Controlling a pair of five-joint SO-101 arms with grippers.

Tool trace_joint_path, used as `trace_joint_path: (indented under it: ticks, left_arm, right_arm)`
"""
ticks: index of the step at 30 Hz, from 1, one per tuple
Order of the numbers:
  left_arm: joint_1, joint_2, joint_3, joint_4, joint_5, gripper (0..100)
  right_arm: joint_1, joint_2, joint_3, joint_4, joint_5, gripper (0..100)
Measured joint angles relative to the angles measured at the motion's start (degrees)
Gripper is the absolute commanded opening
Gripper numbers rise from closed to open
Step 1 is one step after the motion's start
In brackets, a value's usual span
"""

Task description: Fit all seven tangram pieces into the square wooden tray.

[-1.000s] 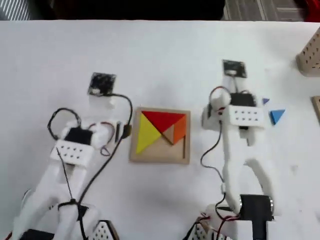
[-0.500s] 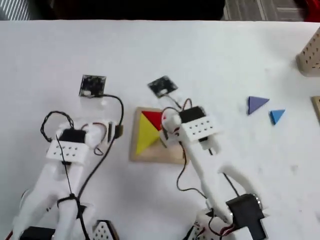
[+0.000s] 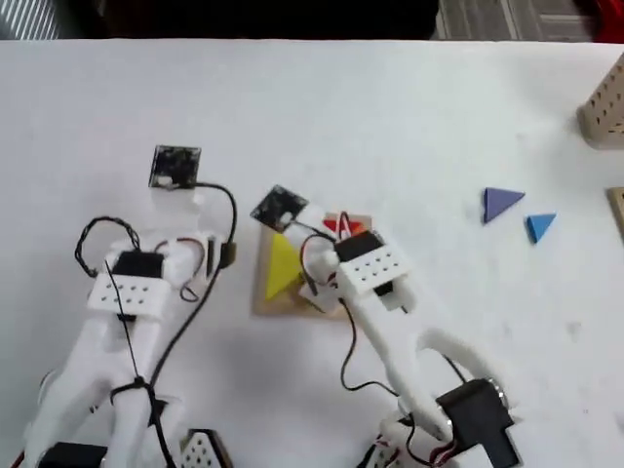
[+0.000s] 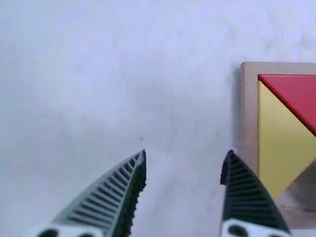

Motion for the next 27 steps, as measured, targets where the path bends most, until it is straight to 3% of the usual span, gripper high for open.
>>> trace_joint_path:
  ticks: [9, 17, 27]
  left_arm:
    - [0.0, 0.0, 0.0, 0.0, 0.0, 26]
    - [0.0, 0.0, 0.0, 0.0, 0.0, 26]
    - [0.0, 0.0, 0.0, 0.0, 0.0, 26]
  right_arm:
    - [-0.1, 0.0, 3.7, -6.4, 2.3, 2.1]
    - [-0.6, 0.0, 5.1, -7.9, 2.4, 18.6]
    - [-0.6, 0.0, 4.1, -5.9, 1.4, 19.3]
